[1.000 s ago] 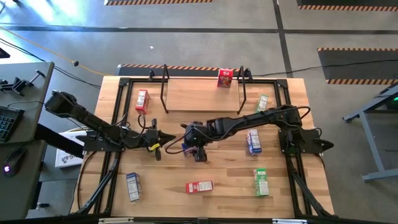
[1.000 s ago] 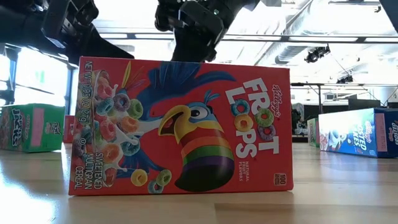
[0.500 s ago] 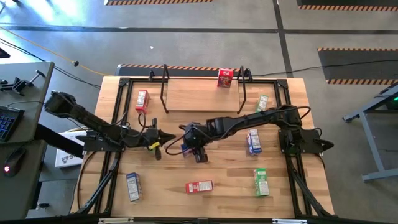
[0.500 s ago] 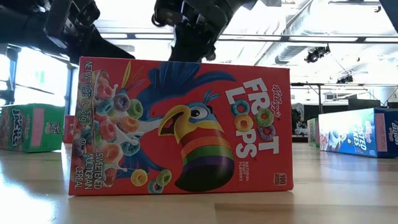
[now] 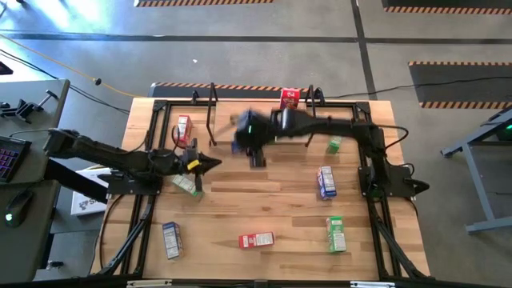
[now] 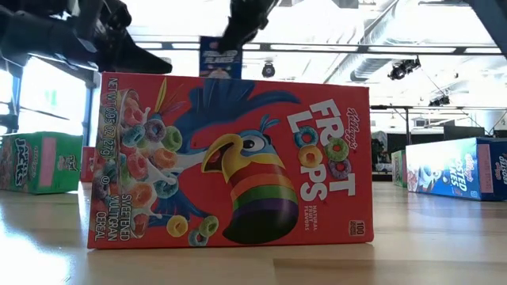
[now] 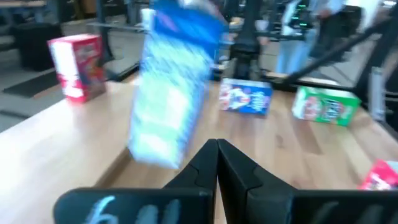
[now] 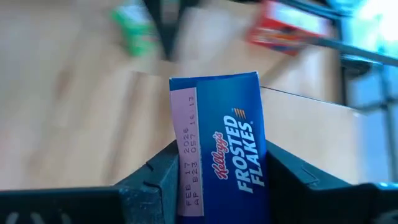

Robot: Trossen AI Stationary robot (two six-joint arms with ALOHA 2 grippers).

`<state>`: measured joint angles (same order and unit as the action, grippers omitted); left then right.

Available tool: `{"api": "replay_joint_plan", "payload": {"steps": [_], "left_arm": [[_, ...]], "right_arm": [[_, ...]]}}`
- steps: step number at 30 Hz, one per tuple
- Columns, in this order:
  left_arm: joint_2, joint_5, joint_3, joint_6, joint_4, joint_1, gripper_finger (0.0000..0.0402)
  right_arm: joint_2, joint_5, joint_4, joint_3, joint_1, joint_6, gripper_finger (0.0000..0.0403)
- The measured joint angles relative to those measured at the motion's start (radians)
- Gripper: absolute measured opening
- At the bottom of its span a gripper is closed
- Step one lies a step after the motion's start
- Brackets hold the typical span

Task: Stack cereal on shelf
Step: Put the middle blue cereal box on the shelf

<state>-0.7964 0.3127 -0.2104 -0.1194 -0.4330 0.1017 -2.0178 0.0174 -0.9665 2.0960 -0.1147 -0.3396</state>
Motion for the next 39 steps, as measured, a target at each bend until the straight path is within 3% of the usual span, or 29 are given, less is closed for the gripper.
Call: {"api": "replay_joint_plan", "payload": {"steps": [7,12,17,28,39], "left_arm": [[0.059,-0.109,0.002,-0.051,0.112,-0.143,0.0],[0.054,-0.157,0.057,-0.07,0.022,-0.22,0.0],[0.054,-0.18,0.118,-0.072,-0.103,-0.273,0.0],[0.054,-0.181,0.129,-0.078,-0.113,-0.327,0.0],[0.054,-0.18,0.129,-0.078,-0.112,-0.332,0.0]], "right_arm": [[0.002,-0.115,-0.04,0.084,-0.251,-0.137,0.0155],[-0.026,-0.241,-0.029,0.083,-0.406,-0.235,0.0155],[-0.084,-0.282,-0.004,0.083,-0.5,-0.312,0.0155],[-0.206,-0.34,0.029,0.081,-0.574,-0.319,0.0155],[-0.218,-0.338,0.031,0.081,-0.575,-0.247,0.0155]]}}
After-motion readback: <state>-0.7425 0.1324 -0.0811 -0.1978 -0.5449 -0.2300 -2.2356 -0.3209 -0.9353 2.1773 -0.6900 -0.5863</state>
